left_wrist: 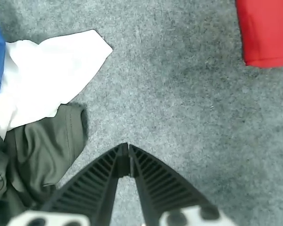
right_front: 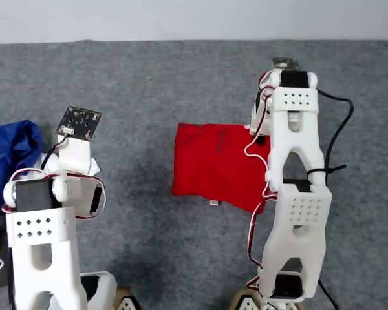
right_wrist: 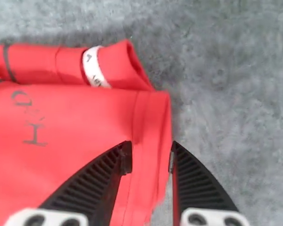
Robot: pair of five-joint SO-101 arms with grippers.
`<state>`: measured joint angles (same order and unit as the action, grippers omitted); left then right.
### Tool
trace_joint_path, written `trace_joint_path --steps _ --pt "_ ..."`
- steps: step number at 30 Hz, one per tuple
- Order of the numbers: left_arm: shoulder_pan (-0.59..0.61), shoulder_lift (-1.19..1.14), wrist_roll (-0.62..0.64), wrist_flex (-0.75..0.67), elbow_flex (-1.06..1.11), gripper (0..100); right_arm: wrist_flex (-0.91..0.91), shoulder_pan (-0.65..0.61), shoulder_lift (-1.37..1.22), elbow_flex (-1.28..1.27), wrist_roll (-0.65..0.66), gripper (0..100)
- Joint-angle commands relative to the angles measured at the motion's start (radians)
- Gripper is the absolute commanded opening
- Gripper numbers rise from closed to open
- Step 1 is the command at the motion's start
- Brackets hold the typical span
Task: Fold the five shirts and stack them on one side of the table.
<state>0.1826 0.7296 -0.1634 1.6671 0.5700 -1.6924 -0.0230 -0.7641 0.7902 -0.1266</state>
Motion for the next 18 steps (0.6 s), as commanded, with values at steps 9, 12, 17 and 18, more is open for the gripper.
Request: trace_joint_path --steps 9,12,17,18 --pt "0.003 0.017 -0.003 -0.015 -0.004 1 0.062 -0.021 -0.042 0.011 -0.006 13.2" --pt "0.002 0.017 -0.003 -0.015 -0.004 1 0.062 -0.028 -0.035 0.011 -0.009 13.2" --pt "0.000 0.017 -0.003 -0.020 0.018 1 0.051 -0.030 -0.033 0.023 -0.009 13.2" --pt "0.000 0.017 -0.003 -0.020 0.021 1 0.051 -0.030 -0.033 0.026 -0.009 13.2"
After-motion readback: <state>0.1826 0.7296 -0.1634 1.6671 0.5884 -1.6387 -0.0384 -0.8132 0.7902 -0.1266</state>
